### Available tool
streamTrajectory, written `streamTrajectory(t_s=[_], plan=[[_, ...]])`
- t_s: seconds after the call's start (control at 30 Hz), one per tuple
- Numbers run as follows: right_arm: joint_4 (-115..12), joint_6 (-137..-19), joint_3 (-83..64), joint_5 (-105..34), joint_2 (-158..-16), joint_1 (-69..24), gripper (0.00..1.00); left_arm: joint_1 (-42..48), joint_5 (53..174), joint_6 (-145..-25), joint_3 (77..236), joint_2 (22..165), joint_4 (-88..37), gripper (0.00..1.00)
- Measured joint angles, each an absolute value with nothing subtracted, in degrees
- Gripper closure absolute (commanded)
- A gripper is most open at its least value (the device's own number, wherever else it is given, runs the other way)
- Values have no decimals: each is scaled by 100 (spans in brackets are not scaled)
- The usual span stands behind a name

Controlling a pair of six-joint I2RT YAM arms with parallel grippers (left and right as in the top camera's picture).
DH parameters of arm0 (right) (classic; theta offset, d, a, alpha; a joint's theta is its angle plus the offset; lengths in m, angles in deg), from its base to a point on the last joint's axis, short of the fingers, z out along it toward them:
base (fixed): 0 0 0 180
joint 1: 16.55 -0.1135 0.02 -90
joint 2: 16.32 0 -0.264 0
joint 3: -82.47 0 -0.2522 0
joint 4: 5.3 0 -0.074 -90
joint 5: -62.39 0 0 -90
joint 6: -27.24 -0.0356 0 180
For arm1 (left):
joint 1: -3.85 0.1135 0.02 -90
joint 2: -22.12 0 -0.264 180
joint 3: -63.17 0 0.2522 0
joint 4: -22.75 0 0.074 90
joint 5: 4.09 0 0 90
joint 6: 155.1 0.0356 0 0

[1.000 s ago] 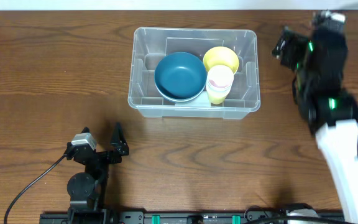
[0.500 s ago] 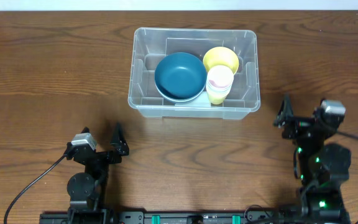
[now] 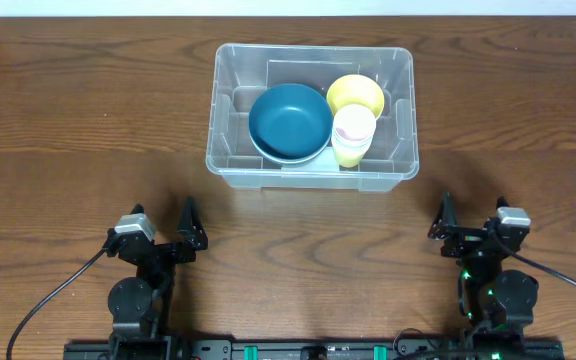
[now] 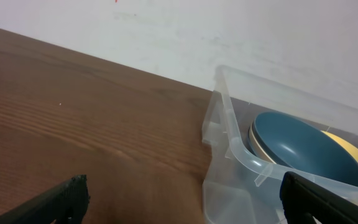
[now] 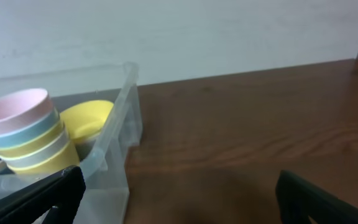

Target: Pack container

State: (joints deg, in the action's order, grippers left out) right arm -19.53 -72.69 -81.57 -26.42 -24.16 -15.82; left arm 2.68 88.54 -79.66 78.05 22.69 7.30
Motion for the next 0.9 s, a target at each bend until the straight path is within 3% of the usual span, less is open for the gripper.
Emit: streamTrajectory(t_s=[0.6, 0.9], plan=[[-2421, -6745, -8267, -2659, -1797, -1582, 1, 268, 8854, -7969, 7805, 2269, 730, 2], [-2419, -5433, -8269, -2655, -1716, -1564, 1, 268, 8854, -7966, 7805, 2269, 730, 2]])
